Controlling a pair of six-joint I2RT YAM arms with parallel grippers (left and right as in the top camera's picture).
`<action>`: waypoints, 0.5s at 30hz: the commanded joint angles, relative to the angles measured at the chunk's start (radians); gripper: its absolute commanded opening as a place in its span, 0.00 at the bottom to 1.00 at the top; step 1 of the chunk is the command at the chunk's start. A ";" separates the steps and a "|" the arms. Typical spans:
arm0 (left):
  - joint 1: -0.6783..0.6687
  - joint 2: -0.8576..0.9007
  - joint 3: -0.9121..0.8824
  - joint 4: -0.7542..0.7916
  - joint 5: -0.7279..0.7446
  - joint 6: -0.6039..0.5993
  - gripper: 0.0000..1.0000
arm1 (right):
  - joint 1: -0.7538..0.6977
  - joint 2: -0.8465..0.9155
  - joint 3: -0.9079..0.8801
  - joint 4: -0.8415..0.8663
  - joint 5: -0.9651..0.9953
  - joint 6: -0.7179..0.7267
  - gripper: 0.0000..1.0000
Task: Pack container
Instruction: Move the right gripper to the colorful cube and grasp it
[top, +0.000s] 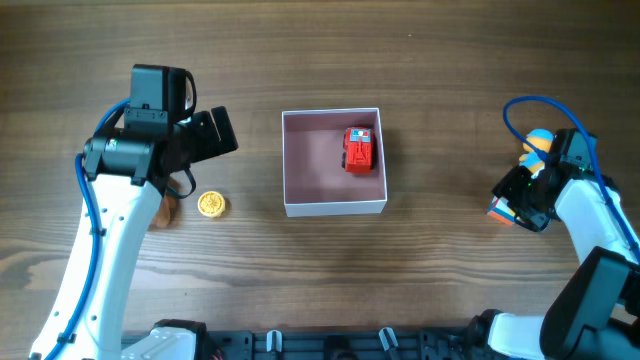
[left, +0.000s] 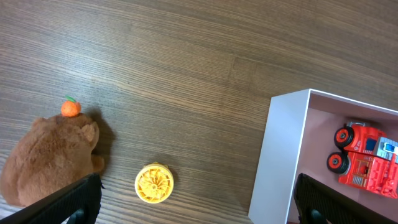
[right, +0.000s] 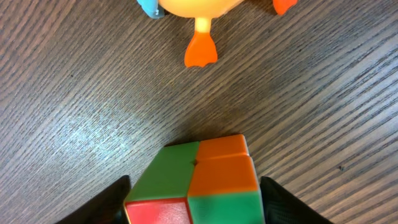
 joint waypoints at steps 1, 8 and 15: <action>0.005 -0.014 0.013 0.000 -0.013 -0.002 1.00 | 0.000 0.015 -0.006 0.003 -0.024 -0.006 0.56; 0.005 -0.014 0.013 0.000 -0.013 -0.002 1.00 | 0.000 0.015 -0.005 0.003 -0.053 -0.006 0.29; 0.005 -0.014 0.013 0.001 -0.013 -0.002 1.00 | 0.048 -0.030 0.142 -0.131 -0.105 -0.031 0.08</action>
